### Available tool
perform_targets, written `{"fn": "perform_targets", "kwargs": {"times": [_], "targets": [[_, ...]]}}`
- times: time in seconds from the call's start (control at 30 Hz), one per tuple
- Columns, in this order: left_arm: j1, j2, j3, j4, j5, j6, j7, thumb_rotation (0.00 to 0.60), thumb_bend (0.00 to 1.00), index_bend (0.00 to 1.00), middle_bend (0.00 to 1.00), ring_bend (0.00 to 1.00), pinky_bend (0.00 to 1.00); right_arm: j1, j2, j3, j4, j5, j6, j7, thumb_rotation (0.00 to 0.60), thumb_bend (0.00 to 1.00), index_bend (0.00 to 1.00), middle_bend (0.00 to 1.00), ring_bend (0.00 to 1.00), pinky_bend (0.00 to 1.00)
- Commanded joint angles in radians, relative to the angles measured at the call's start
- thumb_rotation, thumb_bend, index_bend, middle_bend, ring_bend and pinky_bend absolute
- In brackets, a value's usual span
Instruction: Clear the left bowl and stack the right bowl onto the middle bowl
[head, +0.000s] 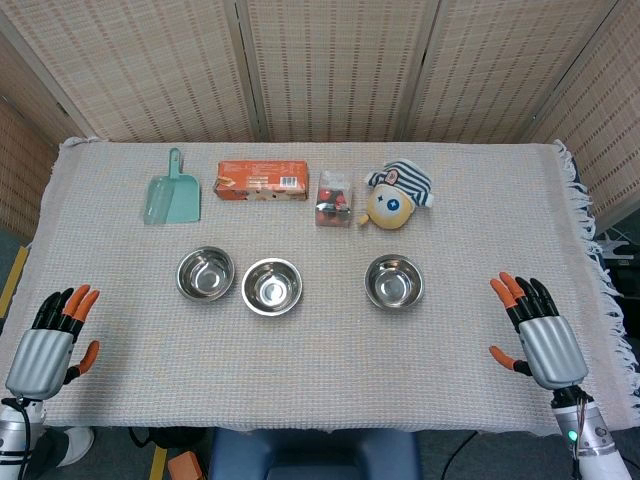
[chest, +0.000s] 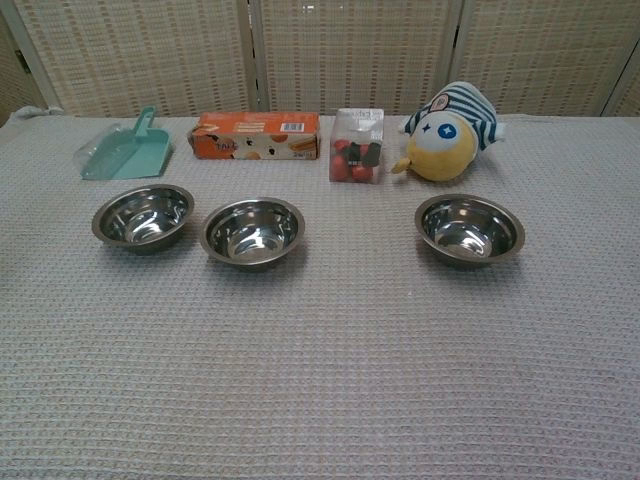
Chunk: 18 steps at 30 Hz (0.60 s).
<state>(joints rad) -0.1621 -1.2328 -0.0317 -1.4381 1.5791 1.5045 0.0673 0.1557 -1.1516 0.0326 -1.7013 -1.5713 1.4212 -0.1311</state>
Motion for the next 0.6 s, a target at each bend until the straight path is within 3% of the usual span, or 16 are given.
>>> {"fn": "perform_targets", "kwargs": {"times": [0.03,0.27,0.6], "targets": [[-0.001,-0.001,0.002,0.000,0.004,-0.001,0.002,0.600,0.44,0.00,0.00,0.00,0.08,0.002,-0.001,0.000,0.001,0.004,-0.005,-0.001,0.600,0.07,0.00,0.00,0.00,0.00],[-0.030,-0.051,0.013,0.035,0.047,-0.020,-0.023,0.600,0.44,0.00,0.00,0.01,0.11,-0.008,0.009,0.004,0.000,0.008,0.013,0.015,0.600,0.07,0.00,0.00,0.00,0.00],[-0.122,-0.306,0.000,0.286,0.067,-0.109,-0.036,0.600,0.44,0.08,0.00,0.00,0.11,-0.013,0.014,0.027,0.007,0.038,0.028,0.028,0.600,0.07,0.00,0.00,0.00,0.00]]}}
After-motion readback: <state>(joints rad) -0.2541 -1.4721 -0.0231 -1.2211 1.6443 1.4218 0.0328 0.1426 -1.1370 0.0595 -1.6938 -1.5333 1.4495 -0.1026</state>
